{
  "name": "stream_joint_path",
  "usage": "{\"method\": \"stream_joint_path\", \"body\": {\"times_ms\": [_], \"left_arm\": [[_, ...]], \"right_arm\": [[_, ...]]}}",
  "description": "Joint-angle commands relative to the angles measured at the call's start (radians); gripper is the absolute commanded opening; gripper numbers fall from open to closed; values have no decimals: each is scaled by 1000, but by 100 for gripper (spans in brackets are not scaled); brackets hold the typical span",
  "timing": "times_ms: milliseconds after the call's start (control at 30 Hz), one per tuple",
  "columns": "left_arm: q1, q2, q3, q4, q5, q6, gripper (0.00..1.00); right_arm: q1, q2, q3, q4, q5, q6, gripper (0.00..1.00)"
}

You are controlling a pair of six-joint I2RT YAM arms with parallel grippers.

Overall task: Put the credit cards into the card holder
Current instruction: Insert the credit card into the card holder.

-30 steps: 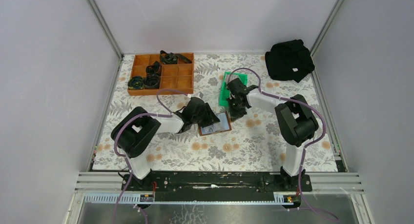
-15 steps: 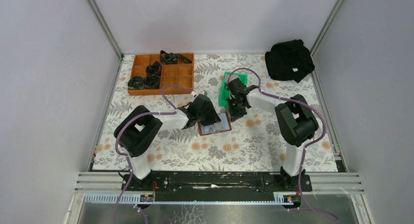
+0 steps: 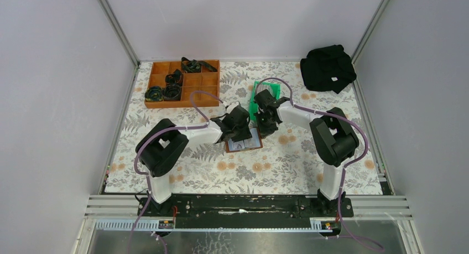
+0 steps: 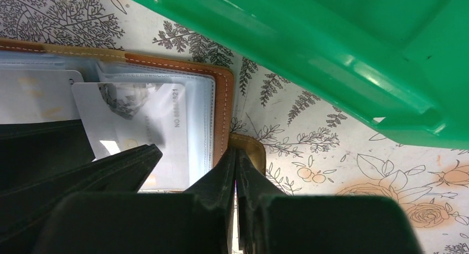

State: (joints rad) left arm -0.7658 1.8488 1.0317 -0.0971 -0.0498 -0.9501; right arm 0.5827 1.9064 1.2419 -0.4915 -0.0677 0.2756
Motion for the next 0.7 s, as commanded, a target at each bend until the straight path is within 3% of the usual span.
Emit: {"method": "stream_joint_path", "body": {"times_ms": [0, 233, 367, 667], "left_arm": [[-55, 131, -32, -163, -1, 5, 44], [-68, 155, -19, -170, 10, -9, 47], [-82, 145, -3, -181, -10, -4, 55], [-96, 170, 27, -236, -18, 14, 56]], "right_arm": [[43, 38, 13, -7, -65, 18, 6], [58, 42, -3, 5, -79, 39, 6], [64, 28, -22, 13, -80, 43, 6], [72, 23, -27, 16, -76, 43, 6]]}}
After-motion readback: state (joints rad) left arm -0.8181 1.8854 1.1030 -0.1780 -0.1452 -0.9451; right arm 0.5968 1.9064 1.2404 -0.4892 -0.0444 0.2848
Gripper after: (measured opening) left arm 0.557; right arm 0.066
